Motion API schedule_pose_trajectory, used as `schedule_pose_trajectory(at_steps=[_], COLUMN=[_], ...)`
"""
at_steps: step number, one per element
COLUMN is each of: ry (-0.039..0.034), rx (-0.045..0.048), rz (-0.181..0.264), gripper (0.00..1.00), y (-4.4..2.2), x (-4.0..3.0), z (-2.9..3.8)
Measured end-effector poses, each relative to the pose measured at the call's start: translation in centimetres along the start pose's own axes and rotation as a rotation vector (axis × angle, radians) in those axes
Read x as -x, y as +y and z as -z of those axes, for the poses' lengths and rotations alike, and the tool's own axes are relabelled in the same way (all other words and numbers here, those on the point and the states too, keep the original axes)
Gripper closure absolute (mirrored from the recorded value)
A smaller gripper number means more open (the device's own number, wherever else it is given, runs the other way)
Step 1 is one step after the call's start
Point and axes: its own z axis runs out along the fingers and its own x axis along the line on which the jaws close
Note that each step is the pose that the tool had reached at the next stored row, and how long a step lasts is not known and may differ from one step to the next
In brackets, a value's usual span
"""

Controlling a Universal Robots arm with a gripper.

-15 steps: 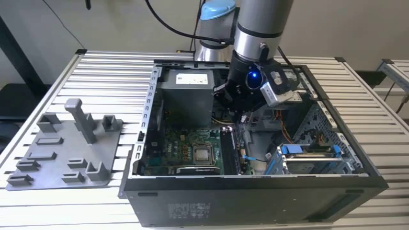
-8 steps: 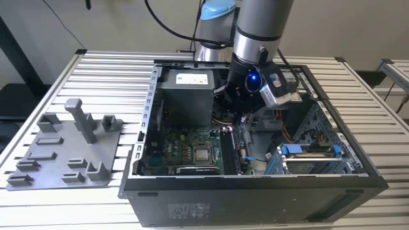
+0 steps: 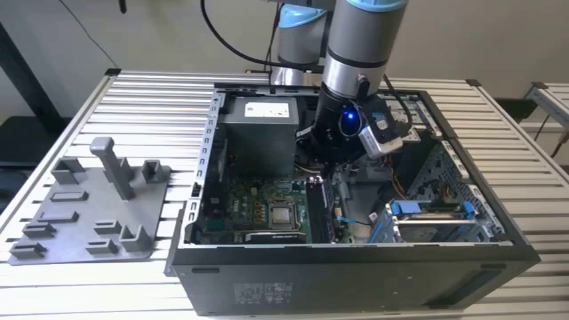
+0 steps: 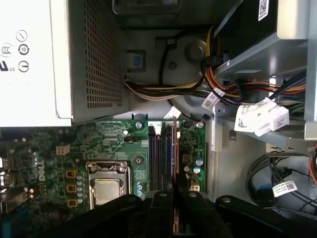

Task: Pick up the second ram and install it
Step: 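Insert the second ram into the second slot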

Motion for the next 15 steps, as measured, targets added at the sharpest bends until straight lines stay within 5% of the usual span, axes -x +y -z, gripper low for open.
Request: schedule_pose_trajectory(at_steps=[15], ry=[-0.0028], rx=[-0.0002], rz=[0.001], gripper=[0.86], y=[-0.16], x=[-0.94], z=[-0.65])
